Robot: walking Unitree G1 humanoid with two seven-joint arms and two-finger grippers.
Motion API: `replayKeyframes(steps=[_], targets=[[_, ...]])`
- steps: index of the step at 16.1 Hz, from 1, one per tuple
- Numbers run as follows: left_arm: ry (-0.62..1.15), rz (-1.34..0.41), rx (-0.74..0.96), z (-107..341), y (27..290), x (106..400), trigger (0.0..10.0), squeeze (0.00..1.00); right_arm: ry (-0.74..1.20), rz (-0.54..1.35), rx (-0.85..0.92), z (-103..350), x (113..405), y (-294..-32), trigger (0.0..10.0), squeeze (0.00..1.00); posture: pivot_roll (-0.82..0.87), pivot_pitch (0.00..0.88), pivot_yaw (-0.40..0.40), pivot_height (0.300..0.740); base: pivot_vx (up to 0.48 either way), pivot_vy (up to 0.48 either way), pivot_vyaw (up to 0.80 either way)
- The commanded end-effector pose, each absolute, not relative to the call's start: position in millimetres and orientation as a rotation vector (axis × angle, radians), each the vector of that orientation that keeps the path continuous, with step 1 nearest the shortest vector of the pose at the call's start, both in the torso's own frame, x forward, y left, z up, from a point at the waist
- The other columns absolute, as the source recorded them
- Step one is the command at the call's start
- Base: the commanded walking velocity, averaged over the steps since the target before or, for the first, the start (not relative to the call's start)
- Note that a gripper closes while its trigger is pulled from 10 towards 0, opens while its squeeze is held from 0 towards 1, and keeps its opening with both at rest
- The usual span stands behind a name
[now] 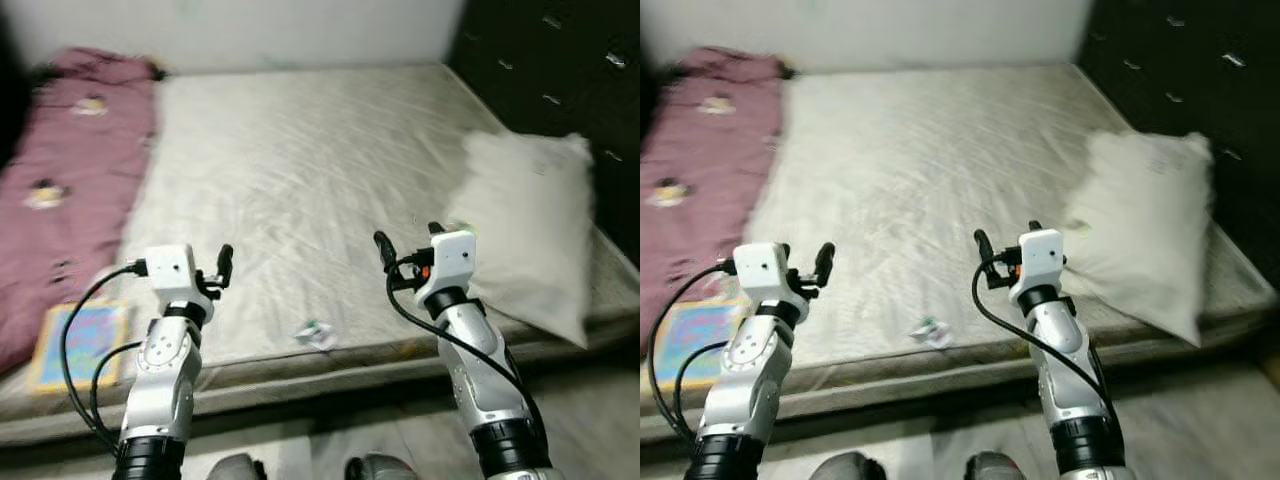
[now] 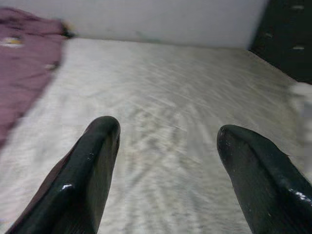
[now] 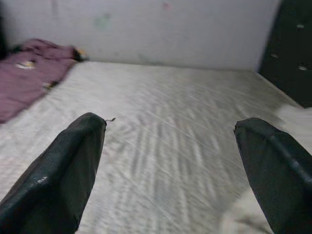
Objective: Clean up the room
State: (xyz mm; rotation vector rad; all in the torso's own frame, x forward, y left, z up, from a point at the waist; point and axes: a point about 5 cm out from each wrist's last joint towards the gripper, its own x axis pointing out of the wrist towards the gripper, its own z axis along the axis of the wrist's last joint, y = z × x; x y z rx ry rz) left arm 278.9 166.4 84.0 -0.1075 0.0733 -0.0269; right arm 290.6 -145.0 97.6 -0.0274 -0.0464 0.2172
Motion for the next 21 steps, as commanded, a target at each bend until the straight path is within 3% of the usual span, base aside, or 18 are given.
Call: replayKeyframes(steps=[1, 12, 21], targets=[[0.076, -0.021, -0.102, 84.2, 169.4, 278.2, 10.0, 0.0, -0.05, 0.217, -0.023, 99.7, 291.9, -145.6, 10.0, 0.0, 0.01, 0.011, -0.004, 0.74, 0.0, 0.0, 0.0], [0.079, -0.007, -0.111, 85.2, 170.4, 280.0, 10.0, 0.0, -0.062, 0.241, -0.006, 102.8, 293.2, -143.8, 10.0, 0.0, 0.01, 0.036, -0.006, 0.74, 0.0, 0.0, 0.0], [0.084, 0.011, -0.122, 84.5, 172.1, 279.9, 10.0, 0.0, -0.067, 0.261, -0.003, 103.8, 292.6, -142.5, 10.0, 0.0, 0.01, 0.038, -0.008, 0.667, 0.0, 0.0, 0.0]])
